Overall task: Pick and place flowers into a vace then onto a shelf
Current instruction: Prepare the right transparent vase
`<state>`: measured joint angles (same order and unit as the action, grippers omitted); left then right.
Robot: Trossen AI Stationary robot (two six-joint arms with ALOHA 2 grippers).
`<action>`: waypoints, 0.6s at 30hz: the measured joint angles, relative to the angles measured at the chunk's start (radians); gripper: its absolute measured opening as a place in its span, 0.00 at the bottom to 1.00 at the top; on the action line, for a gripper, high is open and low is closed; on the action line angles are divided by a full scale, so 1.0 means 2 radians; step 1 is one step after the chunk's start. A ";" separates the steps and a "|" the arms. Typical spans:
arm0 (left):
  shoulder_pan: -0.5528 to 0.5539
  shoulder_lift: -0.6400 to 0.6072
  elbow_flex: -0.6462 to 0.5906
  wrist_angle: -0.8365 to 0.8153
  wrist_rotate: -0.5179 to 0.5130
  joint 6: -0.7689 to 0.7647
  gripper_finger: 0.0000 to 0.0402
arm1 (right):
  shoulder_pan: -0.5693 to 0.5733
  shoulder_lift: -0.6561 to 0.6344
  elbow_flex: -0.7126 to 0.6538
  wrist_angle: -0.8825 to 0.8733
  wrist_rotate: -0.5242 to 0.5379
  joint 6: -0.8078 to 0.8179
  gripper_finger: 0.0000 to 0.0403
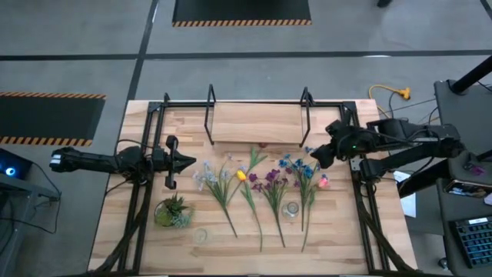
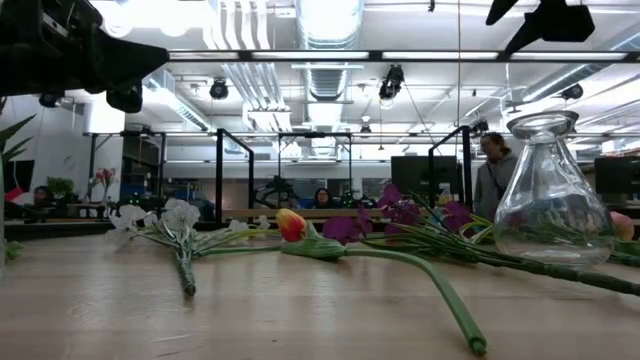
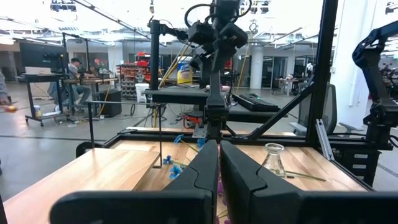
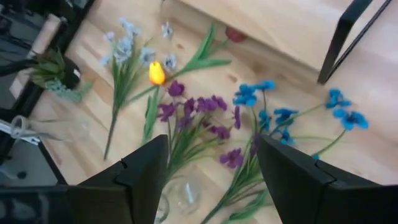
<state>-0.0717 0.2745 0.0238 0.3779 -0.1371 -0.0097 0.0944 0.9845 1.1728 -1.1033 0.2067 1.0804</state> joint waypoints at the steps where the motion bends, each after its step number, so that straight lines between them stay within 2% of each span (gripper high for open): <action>1: 0.000 0.000 0.000 0.000 0.000 0.000 0.00 | 0.000 0.007 0.002 -0.002 -0.005 0.005 0.58; 10: 0.000 0.001 -0.002 0.000 0.000 0.000 0.00 | 0.000 0.049 0.016 -0.051 -0.036 0.046 0.58; 18: 0.000 0.001 -0.002 0.000 0.000 0.000 0.00 | 0.016 0.045 0.016 -0.053 -0.052 0.081 0.58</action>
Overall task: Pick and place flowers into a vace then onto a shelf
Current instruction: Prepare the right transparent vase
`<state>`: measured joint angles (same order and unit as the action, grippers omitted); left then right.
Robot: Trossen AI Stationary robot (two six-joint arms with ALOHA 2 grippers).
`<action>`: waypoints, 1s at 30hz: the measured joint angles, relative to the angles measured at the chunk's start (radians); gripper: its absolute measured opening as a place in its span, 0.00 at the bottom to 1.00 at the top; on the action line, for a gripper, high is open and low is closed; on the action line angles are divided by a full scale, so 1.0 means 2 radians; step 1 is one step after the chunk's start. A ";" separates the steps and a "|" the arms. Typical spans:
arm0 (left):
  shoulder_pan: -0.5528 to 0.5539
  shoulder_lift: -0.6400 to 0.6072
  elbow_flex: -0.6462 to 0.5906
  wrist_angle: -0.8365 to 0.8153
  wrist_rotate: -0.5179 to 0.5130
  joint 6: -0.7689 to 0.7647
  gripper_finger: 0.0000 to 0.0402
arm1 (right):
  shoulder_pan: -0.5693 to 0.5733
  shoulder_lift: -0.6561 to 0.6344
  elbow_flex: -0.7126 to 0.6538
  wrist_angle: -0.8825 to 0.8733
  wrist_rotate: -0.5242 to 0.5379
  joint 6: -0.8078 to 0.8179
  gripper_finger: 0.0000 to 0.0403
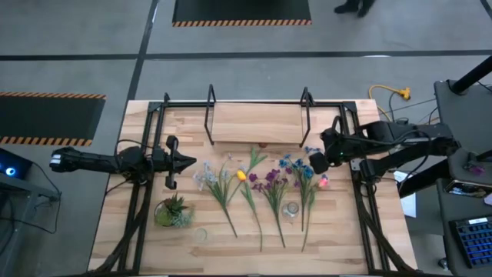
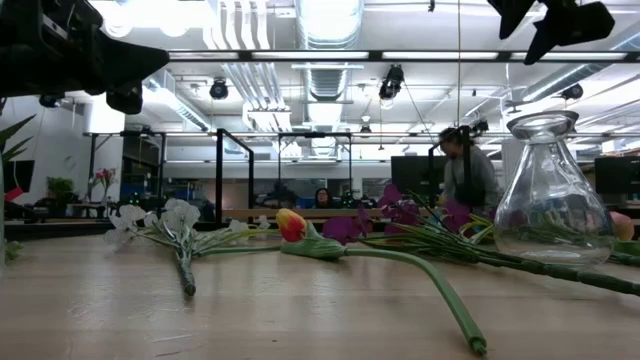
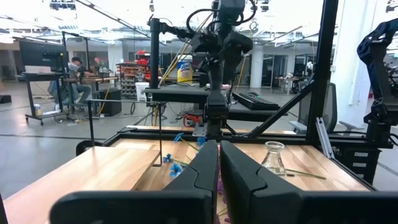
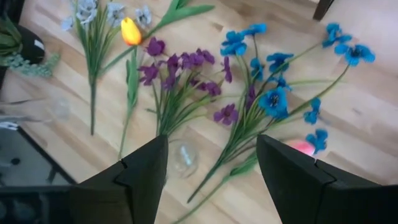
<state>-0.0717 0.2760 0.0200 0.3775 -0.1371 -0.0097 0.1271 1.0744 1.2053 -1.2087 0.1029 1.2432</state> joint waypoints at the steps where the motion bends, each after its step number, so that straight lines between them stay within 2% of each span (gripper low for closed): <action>1: 0.000 0.000 0.000 0.000 0.000 0.000 0.00 | 0.004 -0.001 0.000 0.000 0.000 0.007 0.58; 9: 0.000 0.000 0.000 0.000 0.000 0.000 0.00 | 0.042 0.011 0.000 -0.008 -0.002 0.055 0.58; 24: 0.000 0.000 0.000 0.000 0.000 0.000 0.00 | 0.099 0.081 -0.015 -0.008 -0.001 0.068 0.58; 30: 0.000 0.000 0.000 0.000 0.000 0.000 0.00 | 0.122 0.118 -0.038 -0.009 -0.045 0.102 0.58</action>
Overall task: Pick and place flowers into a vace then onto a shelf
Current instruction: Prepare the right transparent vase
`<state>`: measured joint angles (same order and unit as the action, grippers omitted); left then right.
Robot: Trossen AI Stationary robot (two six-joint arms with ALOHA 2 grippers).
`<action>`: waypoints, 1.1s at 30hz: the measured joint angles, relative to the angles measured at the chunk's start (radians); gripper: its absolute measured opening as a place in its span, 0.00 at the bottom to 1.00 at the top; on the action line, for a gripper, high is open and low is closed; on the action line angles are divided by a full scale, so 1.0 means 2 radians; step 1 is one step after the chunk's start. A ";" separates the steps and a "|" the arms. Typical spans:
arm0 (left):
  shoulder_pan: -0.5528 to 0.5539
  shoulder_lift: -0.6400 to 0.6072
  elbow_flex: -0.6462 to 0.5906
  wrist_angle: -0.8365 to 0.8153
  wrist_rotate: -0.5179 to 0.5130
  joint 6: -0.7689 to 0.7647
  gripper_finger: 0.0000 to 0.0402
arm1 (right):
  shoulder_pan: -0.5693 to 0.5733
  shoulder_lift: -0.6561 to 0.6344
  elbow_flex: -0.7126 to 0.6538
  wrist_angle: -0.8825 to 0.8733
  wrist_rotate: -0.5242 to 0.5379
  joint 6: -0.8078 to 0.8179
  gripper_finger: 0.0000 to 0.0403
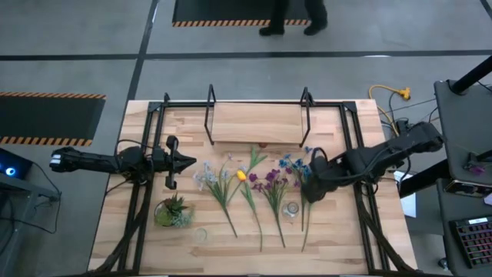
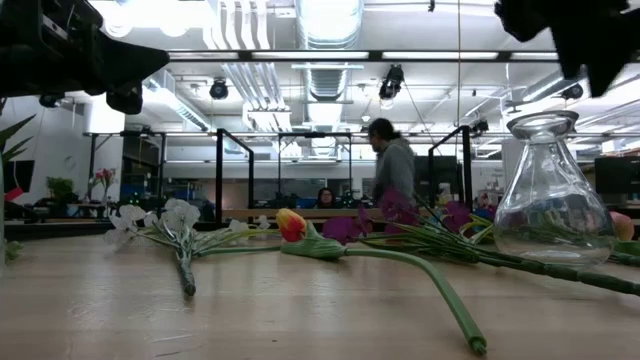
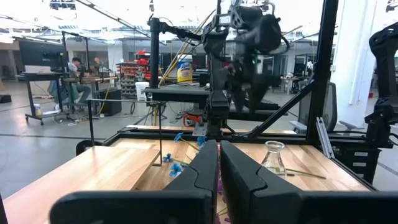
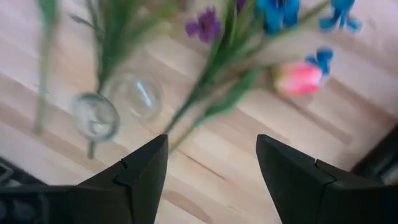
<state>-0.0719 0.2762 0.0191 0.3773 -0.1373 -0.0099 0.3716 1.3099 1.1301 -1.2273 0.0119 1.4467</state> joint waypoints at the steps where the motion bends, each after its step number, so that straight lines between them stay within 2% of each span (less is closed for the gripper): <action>1: 0.000 0.000 0.000 0.000 0.000 0.000 0.00 | 0.004 0.006 -0.005 0.001 -0.005 0.008 0.58; 5: 0.000 0.000 -0.002 0.000 0.000 0.000 0.00 | 0.024 0.027 -0.023 0.001 -0.008 0.034 0.58; 11: 0.000 0.000 -0.004 -0.003 0.000 0.000 0.00 | 0.048 0.066 -0.037 0.002 0.028 0.069 0.57; 22: 0.000 0.000 -0.005 -0.004 0.000 0.000 0.00 | 0.070 0.147 -0.042 0.008 0.032 0.115 0.54; 33: 0.000 0.000 -0.004 -0.011 0.000 0.000 0.00 | 0.070 0.185 -0.050 0.098 0.065 0.117 0.54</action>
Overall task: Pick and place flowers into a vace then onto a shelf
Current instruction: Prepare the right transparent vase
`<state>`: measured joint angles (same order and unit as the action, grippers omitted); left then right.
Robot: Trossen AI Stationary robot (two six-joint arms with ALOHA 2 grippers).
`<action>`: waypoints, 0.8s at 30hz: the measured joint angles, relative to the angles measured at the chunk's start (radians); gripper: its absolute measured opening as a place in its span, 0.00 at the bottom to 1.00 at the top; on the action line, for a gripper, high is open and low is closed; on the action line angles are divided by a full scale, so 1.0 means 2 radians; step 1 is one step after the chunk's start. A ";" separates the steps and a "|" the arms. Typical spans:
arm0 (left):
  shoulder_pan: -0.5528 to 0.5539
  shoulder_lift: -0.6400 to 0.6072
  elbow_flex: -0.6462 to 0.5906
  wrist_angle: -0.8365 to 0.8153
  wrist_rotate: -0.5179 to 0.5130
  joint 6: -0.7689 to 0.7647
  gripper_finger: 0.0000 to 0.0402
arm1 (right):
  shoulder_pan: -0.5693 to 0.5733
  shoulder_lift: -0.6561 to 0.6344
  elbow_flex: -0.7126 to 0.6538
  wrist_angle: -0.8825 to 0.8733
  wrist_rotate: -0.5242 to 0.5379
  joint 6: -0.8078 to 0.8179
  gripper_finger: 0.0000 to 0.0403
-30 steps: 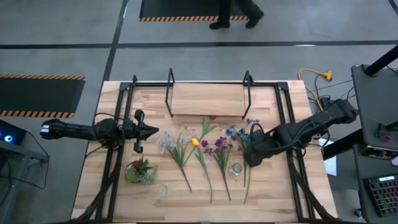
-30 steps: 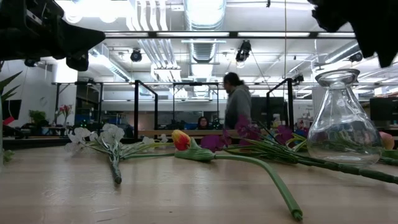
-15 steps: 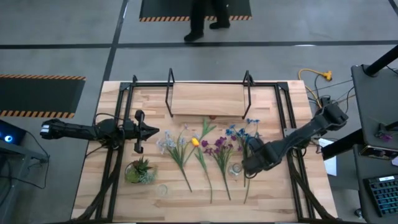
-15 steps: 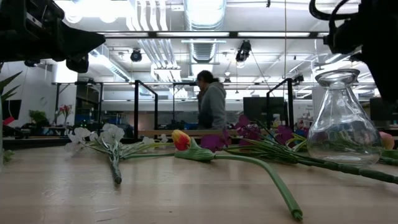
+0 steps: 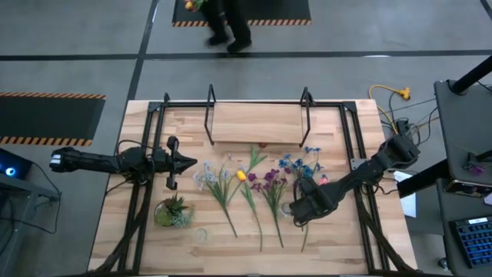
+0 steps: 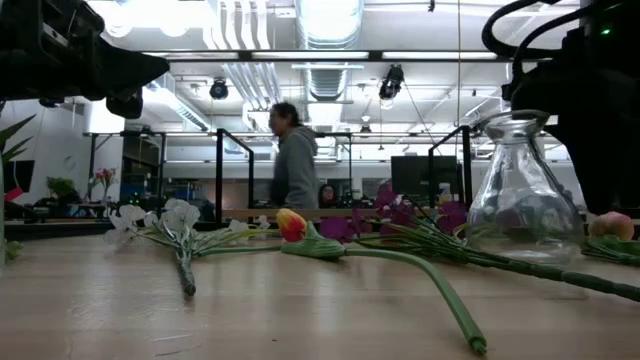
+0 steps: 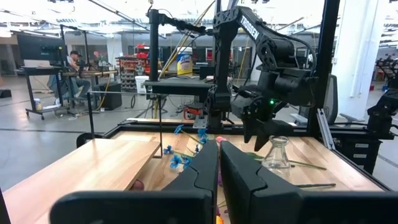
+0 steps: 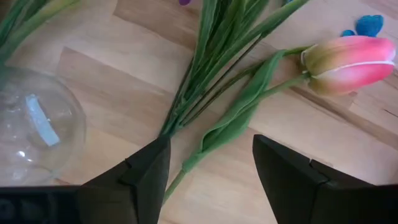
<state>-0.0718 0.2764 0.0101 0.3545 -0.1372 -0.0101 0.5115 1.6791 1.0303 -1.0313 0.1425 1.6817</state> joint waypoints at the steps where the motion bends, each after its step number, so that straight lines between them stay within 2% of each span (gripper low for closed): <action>1: 0.000 0.000 0.000 0.000 0.000 0.000 0.00 | 0.001 -0.001 -0.001 0.000 0.003 0.005 0.54; 24: 0.000 0.000 0.000 0.000 0.000 0.000 0.00 | 0.049 -0.021 -0.030 -0.008 0.046 0.095 0.54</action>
<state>-0.0715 0.2760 0.0105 0.3546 -0.1371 -0.0097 0.6088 1.6368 0.9695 -1.0473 0.2345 1.8711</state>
